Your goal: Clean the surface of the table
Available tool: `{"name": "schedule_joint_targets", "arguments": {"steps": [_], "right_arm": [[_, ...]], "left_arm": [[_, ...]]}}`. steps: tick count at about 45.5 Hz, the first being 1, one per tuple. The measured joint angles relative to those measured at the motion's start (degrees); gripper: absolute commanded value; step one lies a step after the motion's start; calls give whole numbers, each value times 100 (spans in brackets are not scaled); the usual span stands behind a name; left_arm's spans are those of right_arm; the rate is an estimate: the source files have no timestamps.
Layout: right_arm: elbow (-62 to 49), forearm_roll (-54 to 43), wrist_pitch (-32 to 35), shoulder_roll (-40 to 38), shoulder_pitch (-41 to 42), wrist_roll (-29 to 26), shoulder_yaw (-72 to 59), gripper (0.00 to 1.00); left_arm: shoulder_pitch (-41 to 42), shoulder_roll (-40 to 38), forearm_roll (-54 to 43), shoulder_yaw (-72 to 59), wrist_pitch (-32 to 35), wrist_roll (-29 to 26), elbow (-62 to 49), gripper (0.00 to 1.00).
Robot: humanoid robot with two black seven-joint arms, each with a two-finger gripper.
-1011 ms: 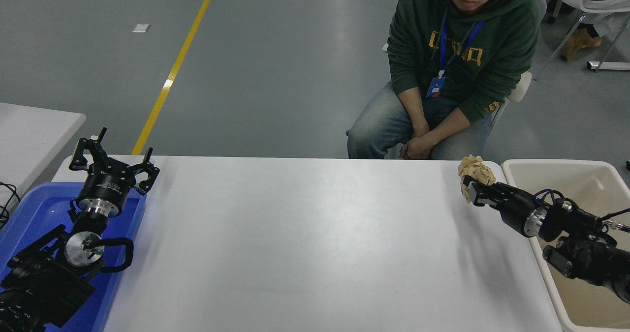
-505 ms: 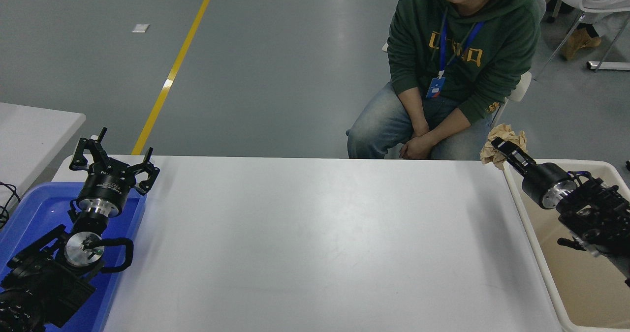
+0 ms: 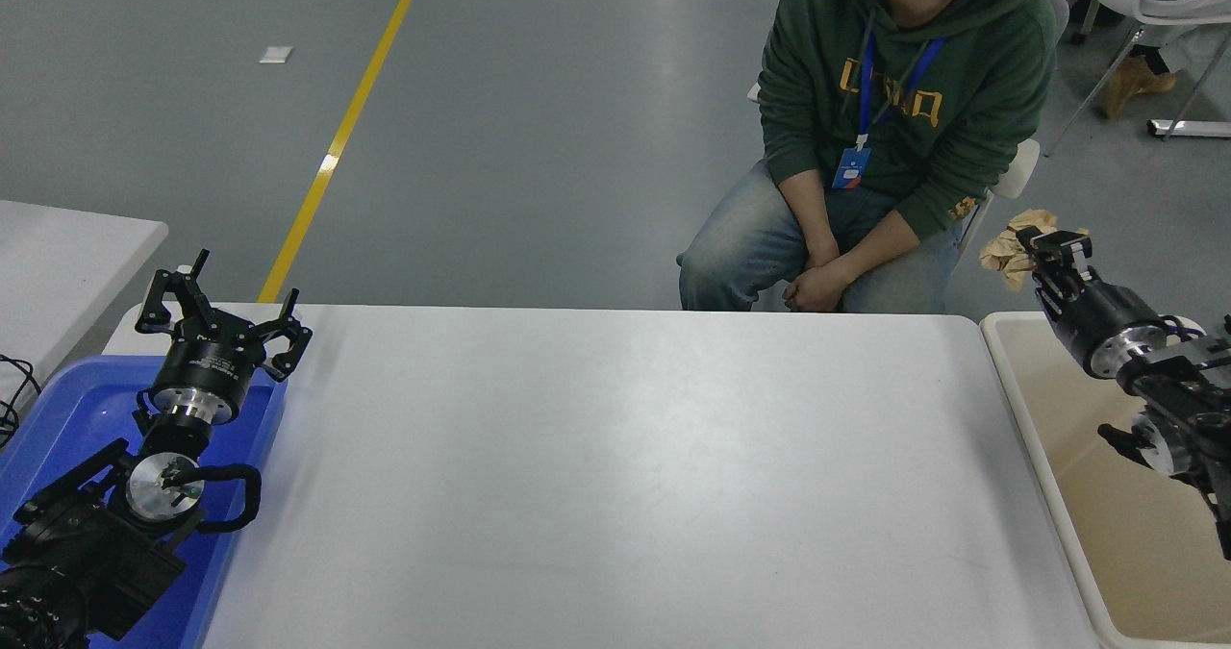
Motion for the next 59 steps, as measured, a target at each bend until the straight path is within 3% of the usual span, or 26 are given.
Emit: {"name": "schedule_joint_targets", "arguments": {"steps": [15,32,59], "right_arm": [[1480,-235,28,-778,-977,-46,1791,0],[1764,-788,-1222,-690,-1825,-428,2745,0],[-528,-1017,-1742,-110,-2251,-703,2443,0]], "left_arm": [[0,0,1,0,0,0,0,100],[0,0,2,0,0,0,-1,100],[1,0,2,0,0,0,-1,100]]}}
